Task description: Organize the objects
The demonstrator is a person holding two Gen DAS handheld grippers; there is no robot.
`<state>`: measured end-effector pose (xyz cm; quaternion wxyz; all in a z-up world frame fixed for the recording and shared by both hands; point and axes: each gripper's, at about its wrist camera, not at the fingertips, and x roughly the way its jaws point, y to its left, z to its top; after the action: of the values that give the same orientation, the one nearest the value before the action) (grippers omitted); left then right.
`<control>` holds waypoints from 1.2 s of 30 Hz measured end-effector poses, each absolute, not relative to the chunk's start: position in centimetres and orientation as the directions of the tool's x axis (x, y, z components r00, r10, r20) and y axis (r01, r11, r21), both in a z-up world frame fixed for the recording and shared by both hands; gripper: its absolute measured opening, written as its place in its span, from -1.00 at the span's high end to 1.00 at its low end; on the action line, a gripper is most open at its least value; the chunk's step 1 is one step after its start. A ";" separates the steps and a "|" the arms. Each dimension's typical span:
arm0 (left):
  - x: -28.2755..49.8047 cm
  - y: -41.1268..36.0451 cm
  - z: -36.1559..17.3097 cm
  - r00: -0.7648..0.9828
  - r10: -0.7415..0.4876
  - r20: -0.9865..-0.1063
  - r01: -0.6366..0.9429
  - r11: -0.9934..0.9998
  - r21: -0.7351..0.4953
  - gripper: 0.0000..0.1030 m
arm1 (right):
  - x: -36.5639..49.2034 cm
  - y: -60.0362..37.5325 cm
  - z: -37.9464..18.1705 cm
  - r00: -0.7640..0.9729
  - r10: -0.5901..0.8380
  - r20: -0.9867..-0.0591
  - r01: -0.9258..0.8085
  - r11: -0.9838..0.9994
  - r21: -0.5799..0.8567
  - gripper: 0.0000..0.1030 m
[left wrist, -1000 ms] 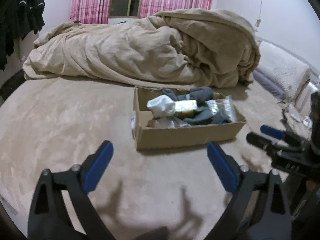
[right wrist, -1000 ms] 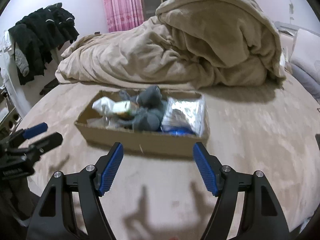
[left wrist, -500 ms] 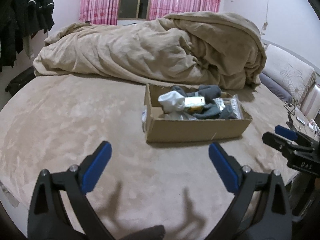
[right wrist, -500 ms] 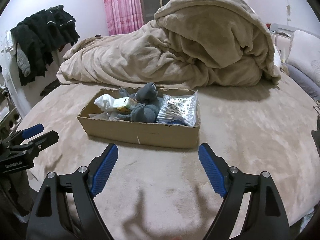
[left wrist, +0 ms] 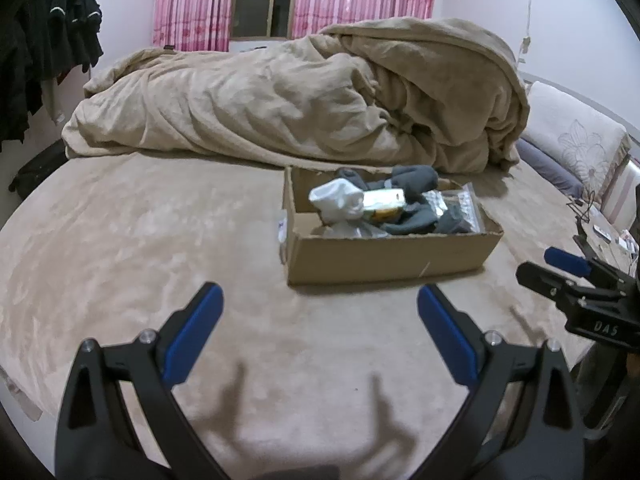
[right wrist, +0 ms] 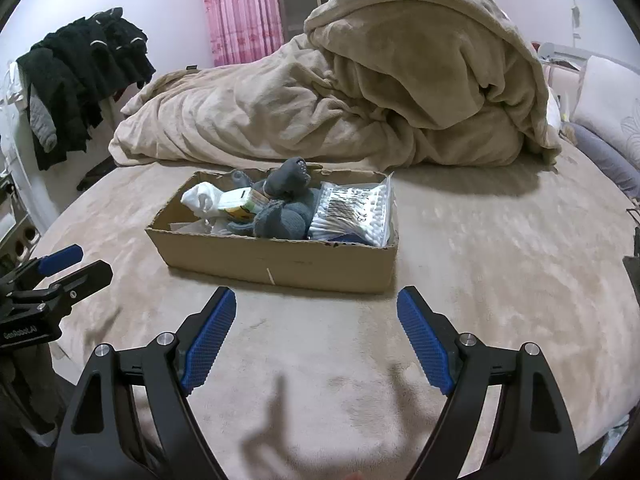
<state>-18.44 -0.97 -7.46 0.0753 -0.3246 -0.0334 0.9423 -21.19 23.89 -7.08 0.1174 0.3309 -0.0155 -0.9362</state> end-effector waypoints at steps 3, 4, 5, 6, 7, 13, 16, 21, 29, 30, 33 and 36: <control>-18.5 -0.9 -7.5 -0.777 0.167 -0.608 -0.123 -0.986 -0.112 -0.92 | -21.2 23.9 -7.2 -0.748 -0.240 -0.619 0.216 -0.970 0.115 -0.66; -18.5 -0.9 -7.5 -0.776 0.167 -0.609 -0.122 -0.986 -0.114 -0.92 | -21.1 23.8 -7.2 -0.748 -0.240 -0.619 0.216 -0.970 0.115 -0.66; -18.5 -1.0 -7.5 -0.774 0.168 -0.611 -0.121 -0.986 -0.118 -0.92 | -21.1 23.9 -7.2 -0.748 -0.240 -0.618 0.216 -0.970 0.116 -0.66; -18.6 -1.1 -7.5 -0.772 0.168 -0.613 -0.117 -0.986 -0.122 -0.92 | -21.1 23.9 -7.2 -0.749 -0.240 -0.618 0.215 -0.970 0.116 -0.66; -18.6 -1.2 -7.6 -0.771 0.166 -0.615 -0.112 -0.986 -0.125 -0.92 | -21.2 23.9 -7.2 -0.748 -0.241 -0.618 0.216 -0.969 0.116 -0.66; -18.8 -1.5 -7.6 -0.768 0.163 -0.619 -0.103 -0.986 -0.132 -0.92 | -21.1 23.8 -7.0 -0.749 -0.242 -0.616 0.217 -0.969 0.117 -0.66; -18.8 -1.3 -7.6 -0.768 0.169 -0.618 -0.115 -0.985 -0.128 -0.92 | -21.1 23.7 -7.1 -0.747 -0.245 -0.618 0.221 -0.968 0.117 -0.66; -18.6 -1.3 -7.5 -0.772 0.171 -0.612 -0.118 -0.985 -0.127 -0.92 | -21.0 23.7 -7.1 -0.745 -0.243 -0.621 0.221 -0.969 0.115 -0.66; -18.6 -1.2 -7.4 -0.775 0.166 -0.610 -0.111 -0.986 -0.127 -0.92 | -21.1 23.7 -7.0 -0.747 -0.241 -0.619 0.218 -0.969 0.115 -0.66; -18.5 -1.2 -7.4 -0.775 0.162 -0.610 -0.109 -0.986 -0.124 -0.92 | -21.1 23.8 -7.1 -0.747 -0.241 -0.619 0.217 -0.969 0.115 -0.66; -18.5 -1.0 -7.5 -0.781 0.145 -0.607 -0.105 -0.989 -0.101 -0.92 | -21.1 23.8 -7.0 -0.749 -0.240 -0.618 0.216 -0.970 0.115 -0.66; -18.4 -0.9 -7.4 -0.785 0.142 -0.603 -0.106 -0.990 -0.094 -0.92 | -21.1 23.8 -7.0 -0.748 -0.241 -0.618 0.217 -0.969 0.115 -0.66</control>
<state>-18.42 -0.92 -7.43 0.0657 -0.3210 -0.0275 0.9444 -21.05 23.81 -6.98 0.1225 0.3330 -0.0180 -0.9348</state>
